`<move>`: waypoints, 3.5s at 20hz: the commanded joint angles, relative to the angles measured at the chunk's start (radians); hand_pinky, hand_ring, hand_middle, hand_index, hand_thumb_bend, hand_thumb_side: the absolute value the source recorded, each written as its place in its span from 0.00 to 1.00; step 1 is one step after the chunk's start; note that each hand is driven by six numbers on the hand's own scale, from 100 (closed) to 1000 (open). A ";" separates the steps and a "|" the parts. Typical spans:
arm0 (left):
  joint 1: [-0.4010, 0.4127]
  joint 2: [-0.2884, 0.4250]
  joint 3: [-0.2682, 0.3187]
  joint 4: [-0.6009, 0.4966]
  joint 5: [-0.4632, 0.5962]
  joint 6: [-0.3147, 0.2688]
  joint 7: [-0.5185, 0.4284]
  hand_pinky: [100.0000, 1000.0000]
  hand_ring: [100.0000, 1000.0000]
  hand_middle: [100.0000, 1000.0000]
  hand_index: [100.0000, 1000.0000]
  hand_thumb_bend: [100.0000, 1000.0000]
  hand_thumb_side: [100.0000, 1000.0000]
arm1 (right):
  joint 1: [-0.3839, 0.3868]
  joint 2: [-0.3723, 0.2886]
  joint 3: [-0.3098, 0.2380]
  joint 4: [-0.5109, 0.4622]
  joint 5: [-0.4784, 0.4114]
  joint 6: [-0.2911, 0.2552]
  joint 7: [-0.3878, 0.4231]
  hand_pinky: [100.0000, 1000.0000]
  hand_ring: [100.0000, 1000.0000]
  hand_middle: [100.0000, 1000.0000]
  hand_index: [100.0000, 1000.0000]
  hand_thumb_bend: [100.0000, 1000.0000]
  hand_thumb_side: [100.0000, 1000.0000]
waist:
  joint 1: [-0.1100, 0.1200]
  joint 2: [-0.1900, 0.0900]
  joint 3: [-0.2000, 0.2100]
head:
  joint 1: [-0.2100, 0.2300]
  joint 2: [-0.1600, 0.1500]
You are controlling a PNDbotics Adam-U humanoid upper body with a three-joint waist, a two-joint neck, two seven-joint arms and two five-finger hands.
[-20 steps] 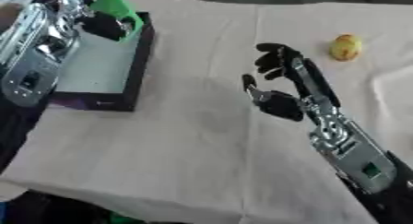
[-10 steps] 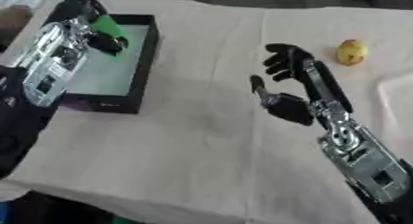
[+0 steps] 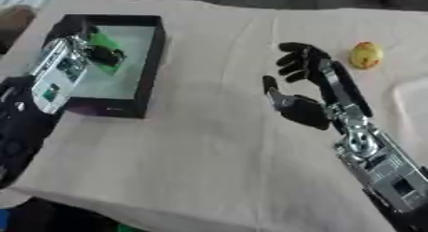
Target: Pick up the objects with one hand, pass them to the other hand, and then place them into the box on the other side of the table.
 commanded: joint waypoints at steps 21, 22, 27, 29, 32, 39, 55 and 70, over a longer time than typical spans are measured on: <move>0.009 0.031 0.037 -0.161 0.159 -0.057 0.268 0.71 0.69 0.64 0.79 0.00 0.31 | -0.024 -0.053 -0.036 -0.083 -0.021 0.020 -0.004 0.61 0.62 0.59 0.79 0.17 0.05 | -0.002 -0.023 -0.003 | -0.104 0.012; 0.017 0.034 0.037 -0.196 0.195 -0.079 0.308 0.69 0.69 0.65 0.79 0.00 0.32 | -0.027 -0.064 -0.046 -0.099 -0.026 0.035 0.003 0.61 0.63 0.59 0.79 0.16 0.05 | -0.003 -0.024 -0.005 | -0.113 0.013; 0.070 0.029 0.036 -0.333 0.394 -0.242 0.494 0.63 0.66 0.64 0.78 0.00 0.43 | -0.033 -0.105 -0.099 -0.188 -0.045 0.123 0.044 0.61 0.63 0.60 0.79 0.17 0.06 | -0.006 -0.029 -0.016 | -0.164 0.016; 0.092 0.018 0.038 -0.364 0.461 -0.309 0.555 0.61 0.66 0.63 0.77 0.00 0.47 | -0.028 -0.115 -0.114 -0.216 -0.047 0.148 0.056 0.61 0.64 0.60 0.79 0.18 0.07 | -0.006 -0.030 -0.019 | -0.181 0.017; 0.117 -0.004 0.039 -0.385 0.531 -0.372 0.624 0.61 0.65 0.62 0.77 0.00 0.50 | -0.015 -0.136 -0.125 -0.250 -0.045 0.186 0.088 0.61 0.65 0.62 0.80 0.18 0.09 | -0.007 -0.030 -0.024 | -0.196 0.015; 0.153 -0.016 0.029 -0.434 0.576 -0.413 0.667 0.60 0.65 0.61 0.76 0.00 0.52 | 0.039 -0.267 -0.179 -0.283 -0.022 0.236 0.238 0.65 0.69 0.66 0.81 0.24 0.12 | -0.018 -0.035 -0.037 | -0.202 0.011; 0.173 -0.006 0.015 -0.454 0.572 -0.406 0.648 0.61 0.65 0.61 0.76 0.00 0.53 | 0.317 -0.593 -0.361 -0.284 -0.040 0.177 0.394 0.72 0.73 0.70 0.82 0.36 0.10 | -0.034 -0.025 -0.051 | -0.223 0.013; 0.181 -0.005 0.014 -0.456 0.573 -0.396 0.648 0.61 0.65 0.59 0.75 0.00 0.52 | 0.524 -0.672 -0.442 -0.284 0.126 0.213 0.507 0.80 0.80 0.76 0.85 0.47 0.08 | -0.027 -0.017 -0.058 | -0.246 0.006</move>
